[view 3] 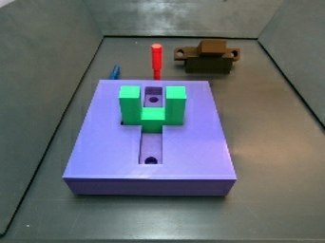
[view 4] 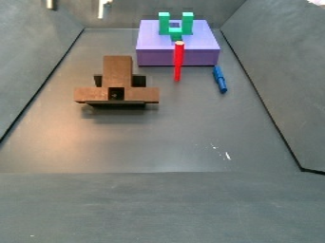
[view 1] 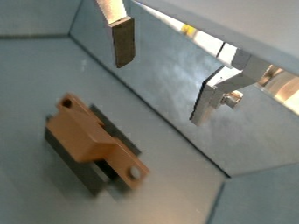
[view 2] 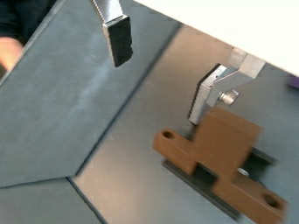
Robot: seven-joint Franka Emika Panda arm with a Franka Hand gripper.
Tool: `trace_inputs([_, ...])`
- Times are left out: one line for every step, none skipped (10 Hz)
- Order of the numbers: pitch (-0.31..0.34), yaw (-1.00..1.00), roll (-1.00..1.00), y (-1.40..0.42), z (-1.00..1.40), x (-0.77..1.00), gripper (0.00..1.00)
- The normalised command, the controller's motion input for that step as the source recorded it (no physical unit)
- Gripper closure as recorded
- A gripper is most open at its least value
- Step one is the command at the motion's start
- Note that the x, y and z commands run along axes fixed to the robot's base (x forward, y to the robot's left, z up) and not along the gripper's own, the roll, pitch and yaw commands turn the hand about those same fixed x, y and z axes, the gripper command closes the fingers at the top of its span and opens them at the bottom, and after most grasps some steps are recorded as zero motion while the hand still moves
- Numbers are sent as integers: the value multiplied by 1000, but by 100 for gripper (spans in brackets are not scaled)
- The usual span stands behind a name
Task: Pick up the brown object. Move up. Place the brown object on the fixture. Regrasp the brown object. Move to above the board. Insert the brown object.
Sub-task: Regrasp the brown object.
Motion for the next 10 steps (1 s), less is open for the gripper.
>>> trace_inputs([826, 43, 303, -520, -66, -311, 0])
trace_inputs([931, 29, 111, -400, -94, -151, 0])
trace_inputs([697, 209, 69, -111, -340, -134, 0])
trace_inputs([326, 723, -80, 120, -483, -209, 0])
trace_inputs([114, 886, -129, 100, -537, -160, 0])
trace_inputs([0, 851, -37, 14, -303, -151, 0])
trace_inputs([-234, 717, 63, 0, -60, -131, 0])
trace_inputs([-323, 600, 331, 0, -6, -40, 0])
trace_inputs([-154, 343, 643, 0, -69, -114, 0])
trace_inputs([0, 169, 583, -69, -120, 0, 0])
